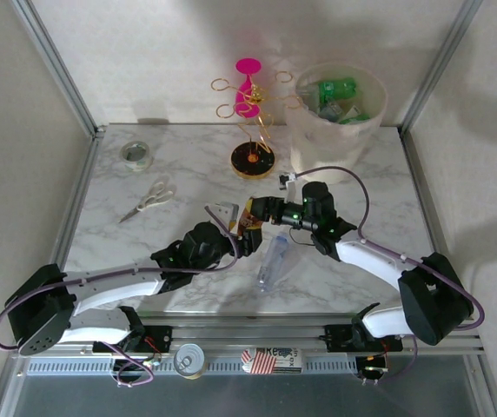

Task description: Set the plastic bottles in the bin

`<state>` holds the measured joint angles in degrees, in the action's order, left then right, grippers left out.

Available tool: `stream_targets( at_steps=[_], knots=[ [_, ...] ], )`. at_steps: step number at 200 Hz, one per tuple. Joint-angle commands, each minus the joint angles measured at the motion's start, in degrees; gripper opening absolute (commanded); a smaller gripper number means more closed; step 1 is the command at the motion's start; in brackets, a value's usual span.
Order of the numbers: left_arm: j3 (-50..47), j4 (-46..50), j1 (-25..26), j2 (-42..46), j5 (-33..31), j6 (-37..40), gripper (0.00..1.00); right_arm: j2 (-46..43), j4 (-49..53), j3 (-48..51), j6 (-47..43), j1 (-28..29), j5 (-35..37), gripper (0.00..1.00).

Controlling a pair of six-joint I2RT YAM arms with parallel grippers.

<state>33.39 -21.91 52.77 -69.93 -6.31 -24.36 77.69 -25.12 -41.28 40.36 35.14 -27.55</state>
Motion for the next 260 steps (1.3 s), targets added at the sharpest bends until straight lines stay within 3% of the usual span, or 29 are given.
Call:
stream_targets(
  at_steps=[1, 48, 110, 140, 184, 260],
  knots=[
    [-1.4, -0.4, -0.5, 4.0, -6.0, -1.5, 0.96, -0.7, 6.1, -5.3, -4.6, 0.1, 3.3, 0.47],
    [-7.3, -0.7, -6.1, 12.1, -9.6, -8.3, 1.0, -5.1, 18.4, -13.8, -14.1, -3.6, 11.6, 0.47],
    [-14.9, -0.6, -15.9, 15.7, -8.0, -19.3, 1.0, -8.7, 20.7, -28.2, -17.9, -17.9, 18.3, 0.45],
    [-16.3, -0.5, -16.8, 15.6, -7.6, -21.0, 1.0, -7.2, 15.7, -33.9, -15.7, -24.7, 20.6, 0.43],
    [-17.3, 0.4, -17.3, 16.3, -7.4, -21.6, 1.0, 0.3, 13.6, -42.2, -16.4, -29.7, 26.6, 0.42],
    [-18.9, 2.3, -18.1, 19.6, -7.6, -23.1, 0.99, 12.4, 22.0, -51.4, -16.1, -33.3, 21.7, 0.44]
  ],
)
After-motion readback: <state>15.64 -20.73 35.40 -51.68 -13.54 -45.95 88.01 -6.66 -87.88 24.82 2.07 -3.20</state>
